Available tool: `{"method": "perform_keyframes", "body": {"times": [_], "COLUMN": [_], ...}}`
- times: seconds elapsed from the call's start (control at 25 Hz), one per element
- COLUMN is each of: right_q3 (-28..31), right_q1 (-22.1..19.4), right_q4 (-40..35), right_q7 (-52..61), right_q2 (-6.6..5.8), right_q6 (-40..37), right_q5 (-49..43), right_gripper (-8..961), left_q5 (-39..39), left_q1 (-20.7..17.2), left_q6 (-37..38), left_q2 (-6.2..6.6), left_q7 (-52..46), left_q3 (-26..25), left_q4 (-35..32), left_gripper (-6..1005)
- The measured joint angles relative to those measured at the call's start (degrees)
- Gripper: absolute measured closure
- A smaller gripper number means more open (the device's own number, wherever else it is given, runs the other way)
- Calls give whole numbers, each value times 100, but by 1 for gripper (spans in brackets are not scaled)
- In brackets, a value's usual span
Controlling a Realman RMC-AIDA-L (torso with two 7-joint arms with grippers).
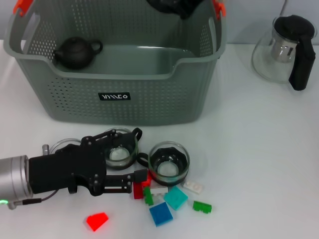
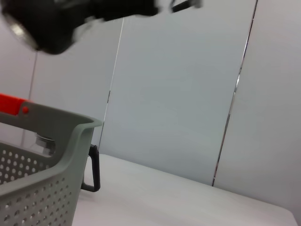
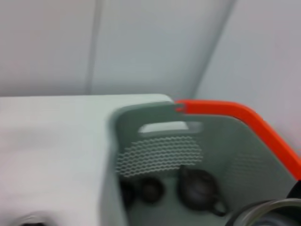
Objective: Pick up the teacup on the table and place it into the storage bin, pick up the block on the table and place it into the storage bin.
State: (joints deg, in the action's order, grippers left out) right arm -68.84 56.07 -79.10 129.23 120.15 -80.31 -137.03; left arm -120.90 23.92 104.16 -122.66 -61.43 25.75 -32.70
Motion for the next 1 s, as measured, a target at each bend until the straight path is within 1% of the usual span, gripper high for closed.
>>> {"method": "perform_keyframes", "body": {"times": [0.2, 0.4, 0.52, 1.0], "right_q3": [-220, -307, -312, -404], "right_q1": [321, 735, 849, 956], "right_q4": [1285, 2468, 2883, 3946], "right_q7": [-139, -167, -238, -673], "right_q2": [-5, -3, -2, 36], "right_q6": [1154, 1853, 2146, 3151], "right_q5": [-356, -680, -729, -673], "right_gripper": [898, 898, 898, 898], "left_q5": [70, 117, 160, 244], "left_q1": [-1, -1, -1, 7], "left_q6": [-34, -47, -13, 26], "left_q2": [-2, -17, -20, -21], "left_q7": [0, 0, -2, -5], "left_q3": [0, 0, -1, 0], "left_q4": [23, 27, 28, 28], "left_gripper": [67, 67, 67, 67]}}
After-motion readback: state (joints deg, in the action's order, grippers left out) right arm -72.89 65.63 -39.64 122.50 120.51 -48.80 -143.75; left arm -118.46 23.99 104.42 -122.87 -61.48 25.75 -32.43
